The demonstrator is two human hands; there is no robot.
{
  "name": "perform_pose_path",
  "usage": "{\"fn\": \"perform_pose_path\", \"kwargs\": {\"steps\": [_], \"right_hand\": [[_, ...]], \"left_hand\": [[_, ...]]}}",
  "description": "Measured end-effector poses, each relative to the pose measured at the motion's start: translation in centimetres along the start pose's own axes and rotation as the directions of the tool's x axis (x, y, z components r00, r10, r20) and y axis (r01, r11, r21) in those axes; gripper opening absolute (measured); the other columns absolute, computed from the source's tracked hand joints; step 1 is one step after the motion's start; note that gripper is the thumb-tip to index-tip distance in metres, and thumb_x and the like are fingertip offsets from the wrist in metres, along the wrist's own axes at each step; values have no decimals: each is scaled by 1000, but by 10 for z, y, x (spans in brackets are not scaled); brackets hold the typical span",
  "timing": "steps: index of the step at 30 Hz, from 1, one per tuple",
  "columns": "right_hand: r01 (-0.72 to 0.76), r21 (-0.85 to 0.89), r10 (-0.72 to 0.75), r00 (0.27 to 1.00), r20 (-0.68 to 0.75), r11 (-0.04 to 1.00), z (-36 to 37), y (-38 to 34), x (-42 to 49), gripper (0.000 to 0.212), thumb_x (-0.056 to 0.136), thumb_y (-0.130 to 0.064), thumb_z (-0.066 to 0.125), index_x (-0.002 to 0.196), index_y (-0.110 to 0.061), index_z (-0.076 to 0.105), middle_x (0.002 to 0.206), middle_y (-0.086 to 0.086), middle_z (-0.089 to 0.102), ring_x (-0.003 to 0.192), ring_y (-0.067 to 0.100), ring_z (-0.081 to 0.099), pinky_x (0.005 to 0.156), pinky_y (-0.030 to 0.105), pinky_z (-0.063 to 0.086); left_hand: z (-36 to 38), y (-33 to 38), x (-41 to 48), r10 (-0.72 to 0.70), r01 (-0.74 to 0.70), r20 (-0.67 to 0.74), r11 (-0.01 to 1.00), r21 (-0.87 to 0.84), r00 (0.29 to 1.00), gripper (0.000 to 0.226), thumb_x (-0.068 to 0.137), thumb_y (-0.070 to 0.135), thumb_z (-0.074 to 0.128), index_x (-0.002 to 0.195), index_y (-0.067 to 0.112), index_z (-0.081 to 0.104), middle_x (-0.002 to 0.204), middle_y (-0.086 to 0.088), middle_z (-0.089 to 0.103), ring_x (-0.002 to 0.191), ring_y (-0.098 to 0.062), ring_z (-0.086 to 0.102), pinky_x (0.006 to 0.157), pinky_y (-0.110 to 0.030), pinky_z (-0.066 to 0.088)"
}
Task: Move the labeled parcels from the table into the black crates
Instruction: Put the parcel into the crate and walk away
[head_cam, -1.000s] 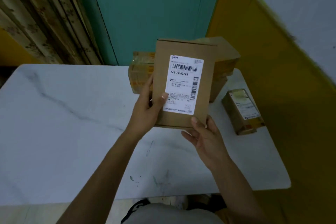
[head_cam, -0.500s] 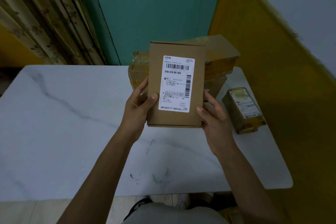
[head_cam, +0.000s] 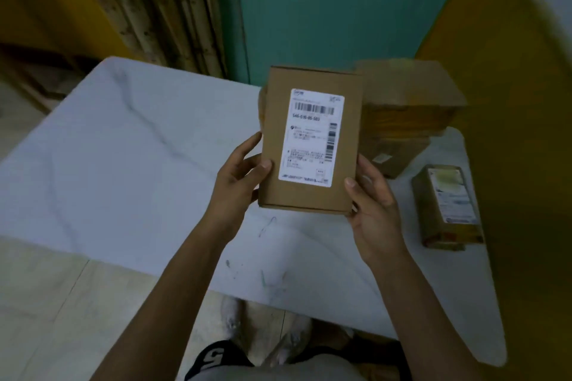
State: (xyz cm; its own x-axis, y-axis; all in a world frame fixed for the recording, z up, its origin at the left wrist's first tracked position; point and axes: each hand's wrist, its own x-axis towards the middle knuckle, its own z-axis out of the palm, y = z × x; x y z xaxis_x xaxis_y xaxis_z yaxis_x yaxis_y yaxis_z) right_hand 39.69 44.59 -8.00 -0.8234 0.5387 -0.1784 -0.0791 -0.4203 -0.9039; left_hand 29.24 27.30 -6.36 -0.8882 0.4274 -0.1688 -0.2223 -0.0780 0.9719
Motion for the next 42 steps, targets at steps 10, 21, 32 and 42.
{"fn": "perform_pose_path", "kwargs": {"steps": [10, 21, 32, 42], "right_hand": [[-127, -88, 149, 935, 321, 988, 139, 58, -26, 42, 83, -16, 62, 122, -30, 57, 116, -4, 70, 108, 14, 66, 75, 26, 56], [-387, -169, 410, 714, 567, 907, 418, 192, -132, 45, 86, -4, 56, 121, -31, 60, 124, 3, 67, 118, 25, 61, 96, 51, 49], [-477, -279, 535, 573, 621, 834, 603, 279, -173, 42, 82, -5, 59, 116, -31, 63, 124, 4, 66, 111, 22, 63, 88, 47, 51], [-531, -292, 560, 461, 688, 795, 823, 382, -116, 50, 76, -9, 62, 121, -31, 62, 127, 2, 65, 110, 20, 63, 88, 46, 51]], "left_hand": [[-157, -8, -87, 9, -35, -323, 997, -74, 946, 38, 80, 30, 64, 117, 35, 62, 111, 5, 70, 101, -13, 67, 74, -27, 57], [-433, 24, -226, 22, -151, -648, 978, -144, 761, 32, 91, 5, 57, 112, 27, 65, 115, 5, 69, 100, -14, 68, 71, -30, 58], [-615, 36, -263, -34, -202, -809, 961, -187, 587, 24, 91, 10, 58, 112, 20, 64, 109, 3, 71, 100, -16, 68, 71, -30, 57], [-831, 86, -192, -14, -226, -853, 962, -154, 522, 28, 90, 9, 59, 117, 14, 61, 114, -2, 69, 102, -18, 67, 73, -32, 57]]}}
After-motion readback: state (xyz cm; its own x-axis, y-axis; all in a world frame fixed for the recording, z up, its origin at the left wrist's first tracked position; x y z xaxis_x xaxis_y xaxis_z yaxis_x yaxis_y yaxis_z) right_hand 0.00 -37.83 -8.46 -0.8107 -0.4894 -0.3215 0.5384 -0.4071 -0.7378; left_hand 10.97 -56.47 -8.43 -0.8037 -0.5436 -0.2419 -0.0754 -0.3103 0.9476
